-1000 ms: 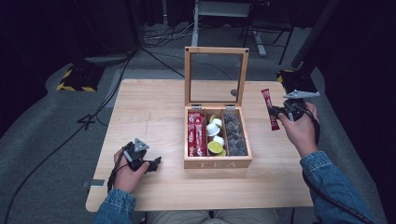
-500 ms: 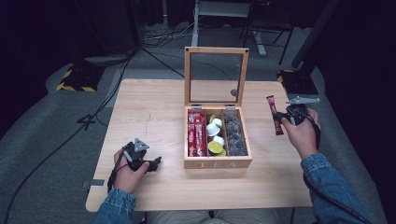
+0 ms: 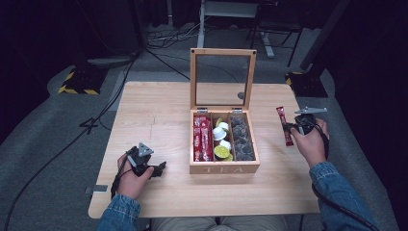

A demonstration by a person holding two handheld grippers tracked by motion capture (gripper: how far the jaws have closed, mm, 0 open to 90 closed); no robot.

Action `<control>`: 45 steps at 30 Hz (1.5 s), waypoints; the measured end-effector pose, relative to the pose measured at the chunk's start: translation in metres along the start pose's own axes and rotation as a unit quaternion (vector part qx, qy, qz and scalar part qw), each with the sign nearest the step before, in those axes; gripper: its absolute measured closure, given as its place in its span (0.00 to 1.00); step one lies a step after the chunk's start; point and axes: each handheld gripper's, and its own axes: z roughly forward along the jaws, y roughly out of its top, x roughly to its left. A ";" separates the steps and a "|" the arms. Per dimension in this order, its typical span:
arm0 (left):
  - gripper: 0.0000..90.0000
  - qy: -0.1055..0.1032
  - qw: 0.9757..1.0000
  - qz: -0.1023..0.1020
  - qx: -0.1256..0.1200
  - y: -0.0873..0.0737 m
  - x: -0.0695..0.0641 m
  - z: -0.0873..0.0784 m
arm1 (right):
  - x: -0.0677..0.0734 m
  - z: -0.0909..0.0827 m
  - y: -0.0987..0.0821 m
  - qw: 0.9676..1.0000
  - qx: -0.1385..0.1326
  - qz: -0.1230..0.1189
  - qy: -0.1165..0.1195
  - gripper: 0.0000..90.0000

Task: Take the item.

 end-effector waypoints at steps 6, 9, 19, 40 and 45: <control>0.17 0.000 1.000 0.000 0.000 0.000 0.000 0.000 | -0.002 0.007 -0.011 1.000 0.014 0.003 -0.001 0.93; 0.17 -0.001 1.000 0.000 0.000 0.000 0.000 0.000 | -0.003 0.009 -0.015 1.000 0.020 0.005 -0.002 0.93; 0.17 -0.001 1.000 0.000 -0.002 0.000 0.000 0.001 | -0.004 0.013 -0.025 0.998 0.056 0.025 -0.006 0.92; 0.16 -0.003 1.000 0.000 -0.003 0.004 0.005 0.004 | -0.001 0.002 -0.025 0.999 0.028 0.039 -0.006 0.54; 0.16 -0.003 1.000 0.000 -0.003 0.004 0.005 0.004 | 0.001 -0.014 -0.013 0.999 -0.010 0.043 0.012 0.51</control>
